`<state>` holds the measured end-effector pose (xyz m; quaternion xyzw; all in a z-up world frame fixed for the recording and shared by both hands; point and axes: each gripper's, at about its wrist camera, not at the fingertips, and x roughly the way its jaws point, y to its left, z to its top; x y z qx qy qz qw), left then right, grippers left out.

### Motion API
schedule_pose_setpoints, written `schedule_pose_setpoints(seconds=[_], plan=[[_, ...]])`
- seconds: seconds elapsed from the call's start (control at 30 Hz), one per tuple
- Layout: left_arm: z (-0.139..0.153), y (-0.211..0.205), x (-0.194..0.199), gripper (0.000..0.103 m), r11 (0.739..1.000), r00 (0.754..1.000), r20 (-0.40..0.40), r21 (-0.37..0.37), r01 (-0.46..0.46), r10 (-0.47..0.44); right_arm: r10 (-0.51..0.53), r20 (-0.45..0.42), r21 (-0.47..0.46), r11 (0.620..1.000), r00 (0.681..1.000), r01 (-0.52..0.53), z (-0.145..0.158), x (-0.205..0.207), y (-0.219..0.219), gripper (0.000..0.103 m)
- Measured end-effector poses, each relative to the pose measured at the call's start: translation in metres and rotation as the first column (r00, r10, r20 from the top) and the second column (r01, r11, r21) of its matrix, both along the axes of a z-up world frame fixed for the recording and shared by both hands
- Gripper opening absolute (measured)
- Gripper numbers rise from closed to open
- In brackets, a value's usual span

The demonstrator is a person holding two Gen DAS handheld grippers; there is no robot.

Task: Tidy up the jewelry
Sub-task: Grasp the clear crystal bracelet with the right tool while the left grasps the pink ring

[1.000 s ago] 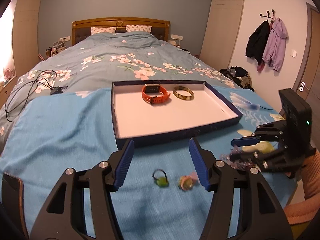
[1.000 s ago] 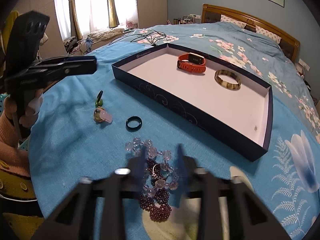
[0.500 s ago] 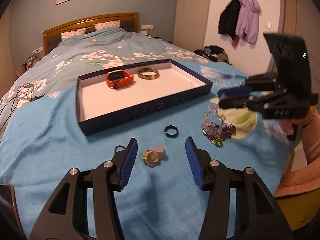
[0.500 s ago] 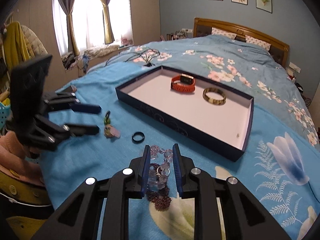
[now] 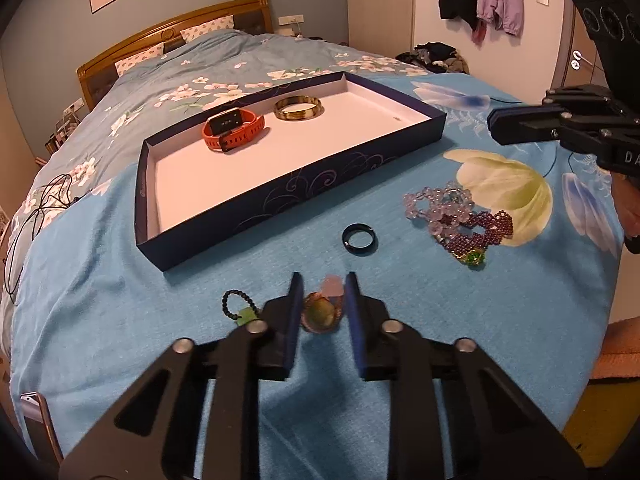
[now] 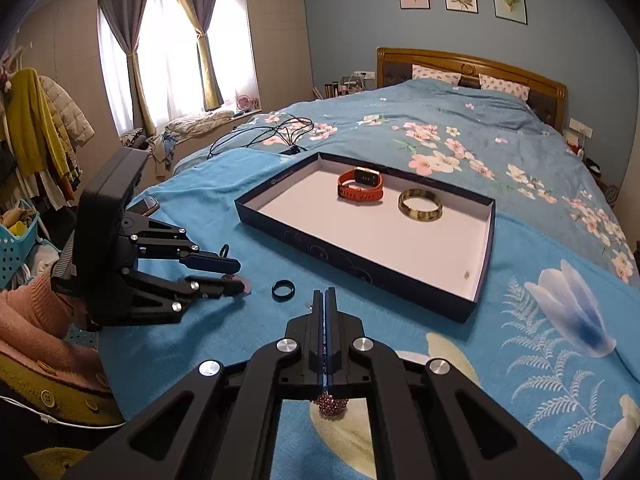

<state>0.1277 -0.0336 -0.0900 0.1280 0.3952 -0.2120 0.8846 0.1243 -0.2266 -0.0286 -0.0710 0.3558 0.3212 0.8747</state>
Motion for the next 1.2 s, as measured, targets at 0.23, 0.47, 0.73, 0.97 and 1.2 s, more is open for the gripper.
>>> schedule_pose_setpoints(seconds=[0.23,0.47,0.73,0.97,1.2], plan=[[0.01,0.008,-0.006,0.004,0.998,1.0,0.01,-0.06,0.007,-0.006,0.002,-0.07,-0.039,0.999,0.998,-0.005,-0.029,0.013,0.011,0.038],[0.017,0.02,-0.014,0.004,0.988,1.0,-0.012,-0.151,0.004,-0.006,0.041,-0.084,-0.098,0.994,0.996,-0.049,-0.044,0.023,0.032,0.038],[0.016,0.02,-0.022,0.027,0.991,0.999,0.01,-0.131,0.033,-0.032,0.042,-0.085,-0.08,0.996,0.996,-0.049,-0.043,0.026,0.03,0.008],[0.009,0.001,-0.007,0.034,0.996,0.998,0.013,-0.075,0.057,-0.056,-0.004,-0.031,-0.014,1.0,0.999,0.003,-0.015,0.016,0.011,0.007],[0.001,-0.005,0.011,0.017,0.998,0.999,-0.031,-0.057,0.035,-0.037,-0.016,-0.011,0.021,1.0,1.0,0.017,-0.004,0.014,0.006,0.007]])
